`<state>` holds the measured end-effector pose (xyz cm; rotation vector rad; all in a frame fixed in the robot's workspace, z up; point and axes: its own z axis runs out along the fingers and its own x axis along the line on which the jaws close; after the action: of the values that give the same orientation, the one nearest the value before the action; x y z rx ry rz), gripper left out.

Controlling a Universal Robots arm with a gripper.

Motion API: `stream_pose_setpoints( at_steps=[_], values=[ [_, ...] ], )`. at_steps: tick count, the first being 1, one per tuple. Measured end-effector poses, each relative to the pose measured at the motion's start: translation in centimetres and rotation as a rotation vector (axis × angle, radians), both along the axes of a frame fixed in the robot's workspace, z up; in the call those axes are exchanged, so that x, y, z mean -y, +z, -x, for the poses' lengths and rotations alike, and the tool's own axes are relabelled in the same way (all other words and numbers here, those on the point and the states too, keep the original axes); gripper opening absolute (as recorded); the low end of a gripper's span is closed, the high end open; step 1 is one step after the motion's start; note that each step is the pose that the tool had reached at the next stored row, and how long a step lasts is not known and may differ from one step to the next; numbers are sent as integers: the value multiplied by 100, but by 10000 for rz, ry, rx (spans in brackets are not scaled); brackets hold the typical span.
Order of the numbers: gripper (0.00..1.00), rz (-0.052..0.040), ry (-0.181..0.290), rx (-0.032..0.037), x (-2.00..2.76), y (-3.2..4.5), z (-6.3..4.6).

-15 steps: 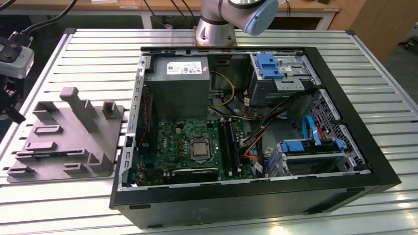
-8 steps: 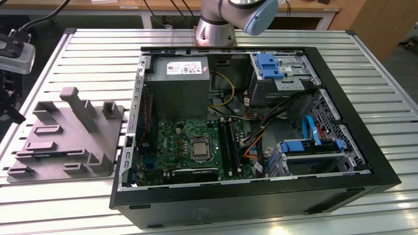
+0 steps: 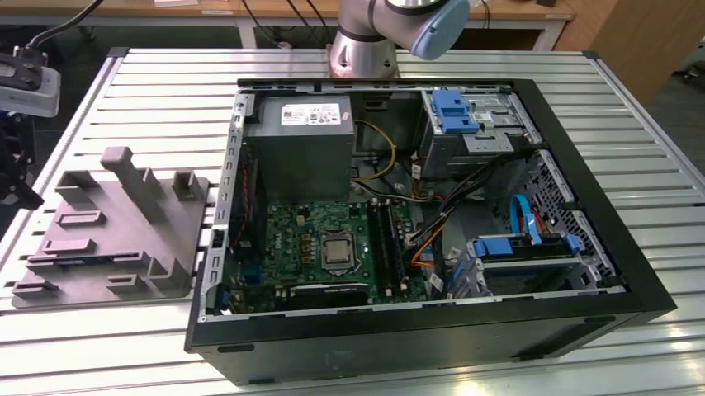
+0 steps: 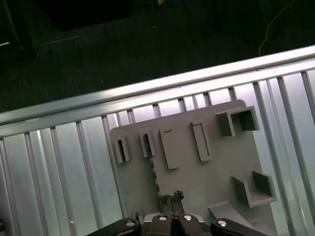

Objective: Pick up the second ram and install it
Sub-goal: 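Pick up the second ram and move it above second insertion slot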

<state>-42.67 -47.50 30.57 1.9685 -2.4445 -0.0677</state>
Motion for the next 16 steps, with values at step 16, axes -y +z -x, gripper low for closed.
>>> stream_pose_setpoints(
  at_steps=[16],
  values=[
    [10,2,642,0,32,-86,0]
  ],
)
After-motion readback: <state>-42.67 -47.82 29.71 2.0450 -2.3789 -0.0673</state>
